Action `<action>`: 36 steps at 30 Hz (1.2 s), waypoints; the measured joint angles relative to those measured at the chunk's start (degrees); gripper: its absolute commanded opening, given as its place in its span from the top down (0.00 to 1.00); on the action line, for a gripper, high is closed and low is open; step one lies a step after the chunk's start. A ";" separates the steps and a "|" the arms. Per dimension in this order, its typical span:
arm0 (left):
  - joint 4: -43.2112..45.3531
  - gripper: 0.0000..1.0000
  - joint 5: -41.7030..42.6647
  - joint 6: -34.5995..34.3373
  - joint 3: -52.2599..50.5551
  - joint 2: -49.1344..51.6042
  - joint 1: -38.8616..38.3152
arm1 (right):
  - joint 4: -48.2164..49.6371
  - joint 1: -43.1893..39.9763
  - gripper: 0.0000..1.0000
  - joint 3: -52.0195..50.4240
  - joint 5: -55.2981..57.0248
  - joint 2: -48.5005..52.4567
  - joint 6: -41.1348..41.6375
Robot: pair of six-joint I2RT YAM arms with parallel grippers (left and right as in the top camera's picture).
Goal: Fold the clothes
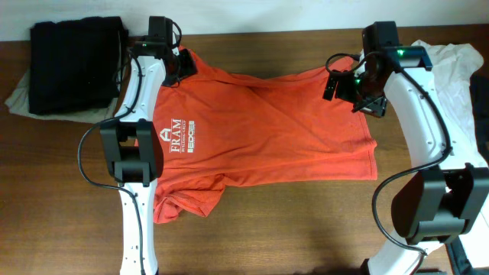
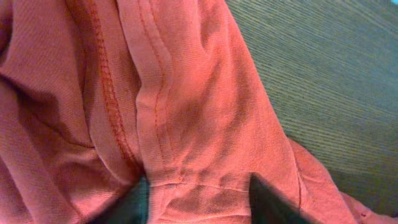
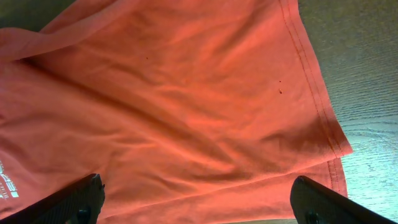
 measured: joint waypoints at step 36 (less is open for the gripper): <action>0.50 0.56 3.65 5.33 0.00 0.00 2.34 | 14.49 0.00 0.01 -0.22 0.00 5.57 -3.04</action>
